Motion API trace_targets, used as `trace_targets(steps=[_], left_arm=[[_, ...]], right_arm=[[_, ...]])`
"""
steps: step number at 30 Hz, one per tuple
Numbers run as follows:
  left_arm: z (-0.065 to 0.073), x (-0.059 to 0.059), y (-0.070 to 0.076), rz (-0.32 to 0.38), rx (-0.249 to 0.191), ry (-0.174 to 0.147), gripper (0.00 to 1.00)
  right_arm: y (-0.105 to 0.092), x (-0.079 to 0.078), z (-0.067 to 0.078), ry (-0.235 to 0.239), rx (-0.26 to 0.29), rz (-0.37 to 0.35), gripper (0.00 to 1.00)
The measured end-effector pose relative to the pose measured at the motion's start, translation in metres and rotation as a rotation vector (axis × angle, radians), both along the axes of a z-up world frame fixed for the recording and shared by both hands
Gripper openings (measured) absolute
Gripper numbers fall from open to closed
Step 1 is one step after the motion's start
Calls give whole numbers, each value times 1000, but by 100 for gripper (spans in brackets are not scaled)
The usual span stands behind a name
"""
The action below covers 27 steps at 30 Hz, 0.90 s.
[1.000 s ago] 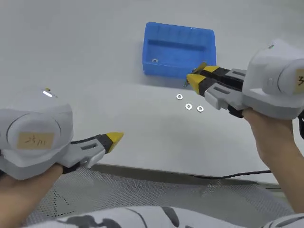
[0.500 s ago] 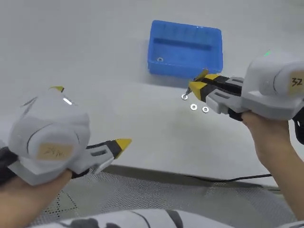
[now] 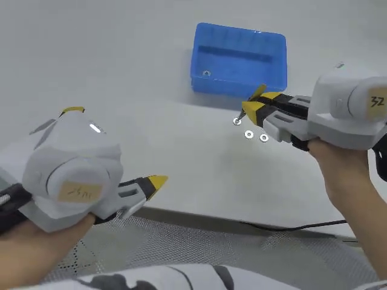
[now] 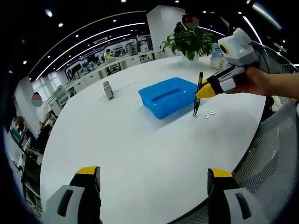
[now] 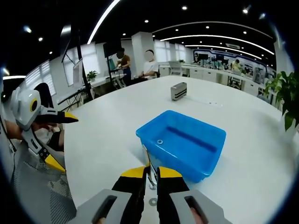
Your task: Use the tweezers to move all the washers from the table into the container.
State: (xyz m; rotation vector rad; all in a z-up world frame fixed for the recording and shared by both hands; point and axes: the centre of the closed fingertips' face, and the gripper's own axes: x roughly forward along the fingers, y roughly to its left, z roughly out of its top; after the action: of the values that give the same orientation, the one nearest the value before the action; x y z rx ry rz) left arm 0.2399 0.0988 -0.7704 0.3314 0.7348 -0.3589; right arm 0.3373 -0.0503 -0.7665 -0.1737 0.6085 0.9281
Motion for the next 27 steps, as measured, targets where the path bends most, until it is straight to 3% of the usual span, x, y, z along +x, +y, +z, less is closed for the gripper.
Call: trace_targets(steps=[27], left_arm=[[-2,-1,0,-17,34,3,96]], right_arm=[[-3,1,2,-16,-27,9,5]])
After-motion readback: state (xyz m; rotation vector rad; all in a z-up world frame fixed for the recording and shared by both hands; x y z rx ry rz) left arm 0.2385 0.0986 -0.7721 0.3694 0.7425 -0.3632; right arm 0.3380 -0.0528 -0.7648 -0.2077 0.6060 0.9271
